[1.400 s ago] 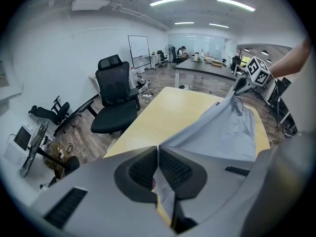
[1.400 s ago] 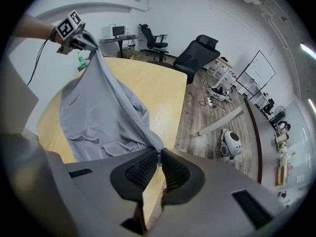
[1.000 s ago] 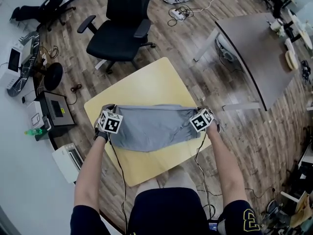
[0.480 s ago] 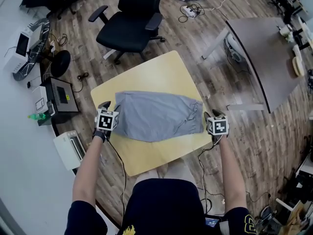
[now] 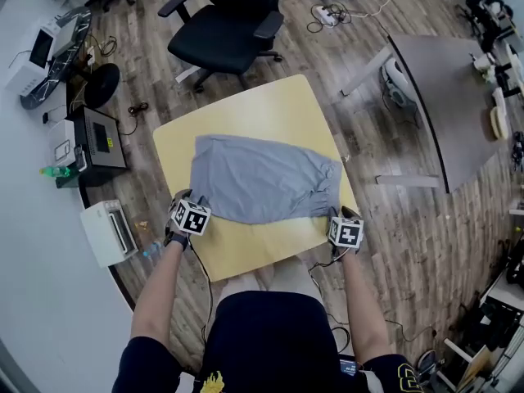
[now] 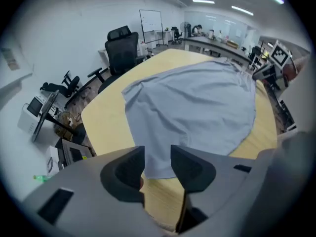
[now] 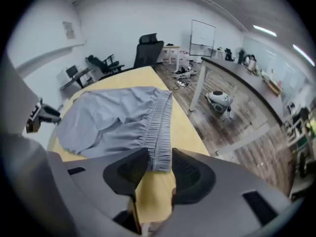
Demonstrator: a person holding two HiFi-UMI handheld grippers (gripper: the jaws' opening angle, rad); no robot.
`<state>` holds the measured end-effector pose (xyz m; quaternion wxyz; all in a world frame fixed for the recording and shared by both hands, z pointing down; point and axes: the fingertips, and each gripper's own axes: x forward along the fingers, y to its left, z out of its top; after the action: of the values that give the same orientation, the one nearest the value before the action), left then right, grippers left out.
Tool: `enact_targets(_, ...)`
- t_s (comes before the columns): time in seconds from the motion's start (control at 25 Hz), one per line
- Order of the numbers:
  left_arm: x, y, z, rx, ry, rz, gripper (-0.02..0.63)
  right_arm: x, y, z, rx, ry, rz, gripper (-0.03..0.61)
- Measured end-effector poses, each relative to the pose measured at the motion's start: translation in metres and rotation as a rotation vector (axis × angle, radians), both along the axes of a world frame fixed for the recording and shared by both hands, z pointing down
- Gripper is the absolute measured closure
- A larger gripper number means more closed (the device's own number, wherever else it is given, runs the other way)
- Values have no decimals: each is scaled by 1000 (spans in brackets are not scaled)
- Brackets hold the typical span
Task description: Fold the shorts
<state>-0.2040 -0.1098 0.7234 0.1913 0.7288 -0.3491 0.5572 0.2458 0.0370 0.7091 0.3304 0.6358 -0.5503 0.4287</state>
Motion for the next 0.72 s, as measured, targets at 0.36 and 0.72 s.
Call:
enact_targets(0.36,-21,41,18,2,8,-125,475,-4,-34,13,-30,172,-346,482)
enact_targets(0.72,-35,125,20,-26,27,-264,472,-7,-111,13,-34,195,-548,480)
